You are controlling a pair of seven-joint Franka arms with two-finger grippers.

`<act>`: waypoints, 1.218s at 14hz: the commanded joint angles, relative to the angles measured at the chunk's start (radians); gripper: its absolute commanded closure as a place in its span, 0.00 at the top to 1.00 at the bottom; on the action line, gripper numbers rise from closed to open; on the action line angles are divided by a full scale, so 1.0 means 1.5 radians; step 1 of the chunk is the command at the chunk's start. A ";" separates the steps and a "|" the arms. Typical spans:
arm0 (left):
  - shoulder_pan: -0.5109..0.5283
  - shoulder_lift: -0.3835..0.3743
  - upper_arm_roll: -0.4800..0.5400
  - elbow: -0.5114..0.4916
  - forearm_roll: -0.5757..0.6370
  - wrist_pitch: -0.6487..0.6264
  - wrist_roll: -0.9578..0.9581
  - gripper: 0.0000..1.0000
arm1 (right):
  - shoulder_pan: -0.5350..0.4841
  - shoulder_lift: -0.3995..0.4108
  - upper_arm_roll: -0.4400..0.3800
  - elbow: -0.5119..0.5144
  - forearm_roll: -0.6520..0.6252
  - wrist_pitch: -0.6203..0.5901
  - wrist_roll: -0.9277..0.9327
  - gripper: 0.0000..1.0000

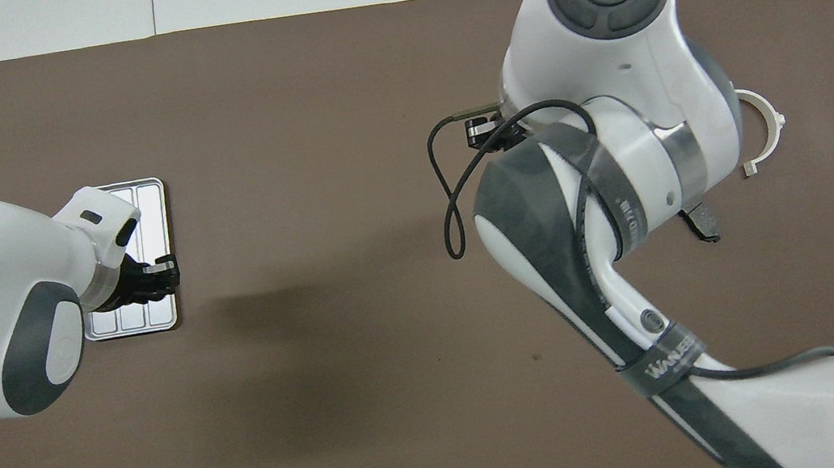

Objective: Pick bearing gear from pile to tray

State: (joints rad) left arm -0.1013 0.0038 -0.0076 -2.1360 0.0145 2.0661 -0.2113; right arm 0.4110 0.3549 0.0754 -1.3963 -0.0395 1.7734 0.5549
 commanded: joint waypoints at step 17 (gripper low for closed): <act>0.070 0.061 -0.009 -0.117 0.000 0.229 0.075 0.00 | 0.128 0.090 0.000 -0.139 0.006 0.306 0.171 0.00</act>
State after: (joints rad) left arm -0.0066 0.1094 -0.0166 -2.2862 0.0144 2.3797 -0.1079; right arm 0.6085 0.4718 0.0709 -1.5863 -0.0258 2.1872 0.8180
